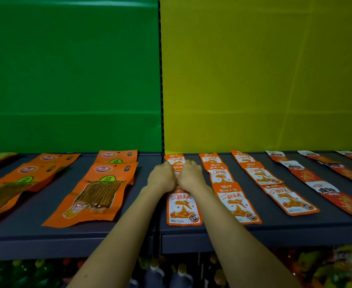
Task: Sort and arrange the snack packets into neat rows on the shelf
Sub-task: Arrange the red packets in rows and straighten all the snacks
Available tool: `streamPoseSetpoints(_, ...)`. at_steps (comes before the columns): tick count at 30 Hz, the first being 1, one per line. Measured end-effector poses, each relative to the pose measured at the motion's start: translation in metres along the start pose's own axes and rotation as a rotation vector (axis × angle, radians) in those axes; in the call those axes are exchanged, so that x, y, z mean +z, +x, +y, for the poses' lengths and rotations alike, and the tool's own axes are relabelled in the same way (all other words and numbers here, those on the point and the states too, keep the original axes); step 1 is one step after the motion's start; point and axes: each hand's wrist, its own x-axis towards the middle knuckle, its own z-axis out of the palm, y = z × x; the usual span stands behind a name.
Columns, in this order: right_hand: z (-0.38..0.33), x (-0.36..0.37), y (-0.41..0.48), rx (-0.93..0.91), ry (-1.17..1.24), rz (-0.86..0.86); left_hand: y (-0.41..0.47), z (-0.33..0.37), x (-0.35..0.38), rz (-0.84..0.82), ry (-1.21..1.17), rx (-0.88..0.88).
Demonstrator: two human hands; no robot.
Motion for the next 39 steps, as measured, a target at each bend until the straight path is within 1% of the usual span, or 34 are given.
streamPoseSetpoints(4,0.005,0.006,0.003,0.028,0.019,0.037,0.004,-0.006,0.006,0.031,-0.036,0.019)
streamPoseSetpoints(10,0.007,0.009,0.002,0.003,0.009,0.074,0.007,-0.008,0.009,0.049,-0.024,0.057)
streamPoseSetpoints(17,0.008,0.006,0.003,0.008,0.039,0.066,0.006,-0.008,0.009,0.045,-0.064,0.040)
streamPoseSetpoints(20,0.007,0.004,0.005,0.011,0.081,0.066,0.004,-0.006,0.007,0.099,-0.101,0.019)
streamPoseSetpoints(23,0.005,-0.002,0.001,-0.042,0.094,0.055,-0.001,-0.003,-0.003,0.201,-0.160,0.025)
streamPoseSetpoints(28,-0.012,-0.019,-0.017,-0.222,0.156,0.051,-0.019,-0.019,-0.041,0.313,-0.153,0.085)
streamPoseSetpoints(32,-0.035,-0.022,-0.032,-0.309,0.148,-0.037,-0.042,-0.058,-0.077,0.381,-0.149,0.014)
streamPoseSetpoints(34,-0.051,-0.017,-0.037,-0.317,0.125,-0.093,-0.051,-0.084,-0.092,0.363,-0.131,-0.044)
streamPoseSetpoints(36,-0.066,-0.008,-0.042,-0.290,0.085,-0.145,-0.057,-0.111,-0.101,0.311,-0.091,-0.114)
streamPoseSetpoints(39,-0.090,0.008,-0.048,-0.243,0.042,-0.238,-0.065,-0.142,-0.106,0.172,-0.080,-0.211)
